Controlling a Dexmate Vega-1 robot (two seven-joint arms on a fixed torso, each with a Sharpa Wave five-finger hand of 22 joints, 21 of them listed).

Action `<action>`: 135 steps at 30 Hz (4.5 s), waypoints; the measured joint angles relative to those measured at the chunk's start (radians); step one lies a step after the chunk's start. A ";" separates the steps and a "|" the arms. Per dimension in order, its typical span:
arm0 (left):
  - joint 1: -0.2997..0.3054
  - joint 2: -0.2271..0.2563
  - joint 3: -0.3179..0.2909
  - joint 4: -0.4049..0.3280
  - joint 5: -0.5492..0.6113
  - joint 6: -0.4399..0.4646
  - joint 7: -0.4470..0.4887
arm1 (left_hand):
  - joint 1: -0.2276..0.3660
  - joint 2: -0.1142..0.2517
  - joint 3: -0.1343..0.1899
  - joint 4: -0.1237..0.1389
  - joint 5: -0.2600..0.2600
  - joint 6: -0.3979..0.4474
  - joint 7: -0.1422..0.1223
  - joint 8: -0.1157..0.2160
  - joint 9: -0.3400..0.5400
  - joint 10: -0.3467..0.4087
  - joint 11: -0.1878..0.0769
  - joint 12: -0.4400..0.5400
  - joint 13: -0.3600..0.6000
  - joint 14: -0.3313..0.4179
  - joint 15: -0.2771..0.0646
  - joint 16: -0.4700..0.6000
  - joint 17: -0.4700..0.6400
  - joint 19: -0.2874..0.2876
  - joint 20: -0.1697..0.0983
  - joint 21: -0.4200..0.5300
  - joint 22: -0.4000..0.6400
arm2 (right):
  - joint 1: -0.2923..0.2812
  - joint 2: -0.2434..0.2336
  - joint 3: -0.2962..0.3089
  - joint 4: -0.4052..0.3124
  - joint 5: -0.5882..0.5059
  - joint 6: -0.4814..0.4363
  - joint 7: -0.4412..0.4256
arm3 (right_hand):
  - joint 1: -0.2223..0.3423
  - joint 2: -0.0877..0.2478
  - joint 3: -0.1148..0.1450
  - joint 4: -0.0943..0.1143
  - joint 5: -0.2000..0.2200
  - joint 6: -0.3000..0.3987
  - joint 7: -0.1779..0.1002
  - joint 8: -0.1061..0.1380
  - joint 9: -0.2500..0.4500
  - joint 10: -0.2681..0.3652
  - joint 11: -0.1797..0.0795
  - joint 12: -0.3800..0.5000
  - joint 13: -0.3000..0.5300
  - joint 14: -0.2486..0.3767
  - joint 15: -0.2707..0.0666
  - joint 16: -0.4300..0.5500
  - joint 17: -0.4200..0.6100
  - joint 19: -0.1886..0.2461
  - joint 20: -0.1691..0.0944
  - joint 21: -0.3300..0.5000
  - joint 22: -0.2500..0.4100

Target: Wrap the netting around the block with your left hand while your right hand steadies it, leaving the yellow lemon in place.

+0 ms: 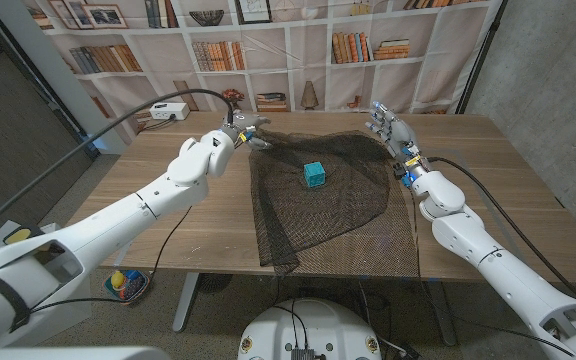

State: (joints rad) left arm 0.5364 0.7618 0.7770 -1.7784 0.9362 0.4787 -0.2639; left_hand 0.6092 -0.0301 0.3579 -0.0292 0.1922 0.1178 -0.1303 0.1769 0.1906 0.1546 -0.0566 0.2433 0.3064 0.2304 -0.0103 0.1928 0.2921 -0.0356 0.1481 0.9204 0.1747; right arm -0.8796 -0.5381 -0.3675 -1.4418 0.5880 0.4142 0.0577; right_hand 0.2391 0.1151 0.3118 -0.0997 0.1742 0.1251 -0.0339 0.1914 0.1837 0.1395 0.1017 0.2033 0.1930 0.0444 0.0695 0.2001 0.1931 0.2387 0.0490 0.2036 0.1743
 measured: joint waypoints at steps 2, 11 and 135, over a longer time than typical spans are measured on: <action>-0.006 -0.003 0.001 0.012 0.014 0.031 -0.012 | 0.000 0.000 0.000 0.000 0.000 -0.014 -0.003 0.000 0.000 -0.007 -0.004 0.000 0.000 -0.006 0.008 0.000 -0.004 0.007 -0.001 0.000 0.000 | 0.002 0.001 -0.001 0.002 0.000 -0.001 0.001 | 0.000 0.000 0.000 0.000 0.000 0.000 0.000 0.000 0.000 0.000 0.000 0.000 0.000 0.000 0.000 0.000 0.000 0.000 0.000 0.000 0.000; -0.053 -0.046 0.020 0.108 0.036 0.109 -0.017 | -0.040 -0.024 -0.025 0.009 0.000 -0.036 0.002 0.004 0.000 -0.008 0.000 0.000 0.000 0.019 0.016 0.016 -0.018 0.052 0.005 -0.004 0.000 | 0.011 0.003 -0.005 0.012 0.001 -0.004 0.006 | -0.005 -0.005 0.000 0.000 0.000 0.000 0.000 0.000 0.000 0.000 0.000 0.000 0.000 0.000 0.000 0.000 0.000 0.000 0.000 0.000 0.000; -0.268 -0.211 0.248 0.298 -0.148 -0.475 0.308 | 0.467 0.214 0.199 -0.096 -0.021 0.715 0.140 0.147 0.102 0.737 -0.054 0.405 0.247 0.845 -0.177 0.337 0.232 0.564 -0.196 0.249 0.030 | -0.082 -0.020 0.042 -0.053 -0.006 0.019 -0.075 | -0.020 -0.009 0.000 0.000 0.000 0.020 -0.002 0.000 0.000 0.047 0.021 0.005 0.000 0.016 0.005 0.000 -0.002 0.000 0.000 0.000 0.000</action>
State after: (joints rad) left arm 0.2682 0.5509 1.0253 -1.4804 0.7885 0.0039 0.0444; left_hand 1.0759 0.1835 0.5566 -0.1252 0.1707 0.8332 0.0095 0.3241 0.2926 0.8919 -0.1108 0.6479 0.5534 1.0751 -0.1875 0.5297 0.5246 0.5281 -0.0483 1.1690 0.2044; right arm -0.9612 -0.5583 -0.3256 -1.4944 0.5815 0.4335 -0.0172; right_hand 0.2194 0.1060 0.3119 -0.0996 0.1742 0.1449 -0.0357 0.1915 0.1837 0.1863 0.1232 0.2080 0.1929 0.0608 0.0746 0.2001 0.1909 0.2388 0.0490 0.2037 0.1743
